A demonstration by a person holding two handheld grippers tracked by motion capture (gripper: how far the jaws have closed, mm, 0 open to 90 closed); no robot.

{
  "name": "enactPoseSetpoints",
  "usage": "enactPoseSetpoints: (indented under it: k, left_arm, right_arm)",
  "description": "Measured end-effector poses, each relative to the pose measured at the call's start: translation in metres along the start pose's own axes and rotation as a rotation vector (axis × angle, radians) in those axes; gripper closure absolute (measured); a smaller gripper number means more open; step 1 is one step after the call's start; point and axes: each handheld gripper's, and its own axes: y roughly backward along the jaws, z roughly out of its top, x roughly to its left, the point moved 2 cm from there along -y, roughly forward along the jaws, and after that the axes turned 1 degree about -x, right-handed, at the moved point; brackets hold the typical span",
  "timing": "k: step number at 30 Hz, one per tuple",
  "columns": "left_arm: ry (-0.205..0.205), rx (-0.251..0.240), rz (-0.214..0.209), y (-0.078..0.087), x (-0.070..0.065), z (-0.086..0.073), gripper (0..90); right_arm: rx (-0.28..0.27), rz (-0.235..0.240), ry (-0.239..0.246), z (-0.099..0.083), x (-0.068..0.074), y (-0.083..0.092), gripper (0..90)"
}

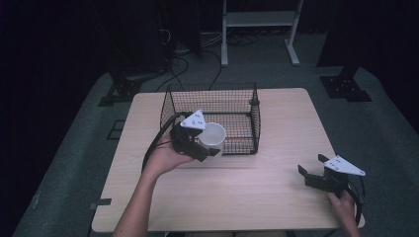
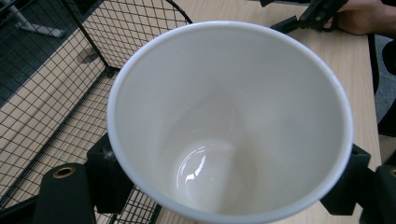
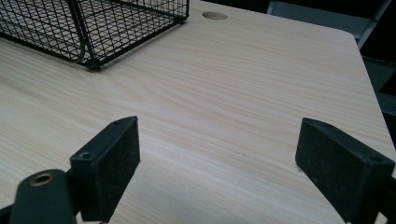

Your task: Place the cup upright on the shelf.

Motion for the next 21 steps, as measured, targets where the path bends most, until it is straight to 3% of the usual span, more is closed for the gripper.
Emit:
enactPoseSetpoints:
  k: [21]
  left_arm:
    - [0.014,0.016,-0.029,0.002,0.03,0.02,21.1]
  right_arm:
    - [-0.002,0.001,0.003,0.0,0.0,0.0,13.1]
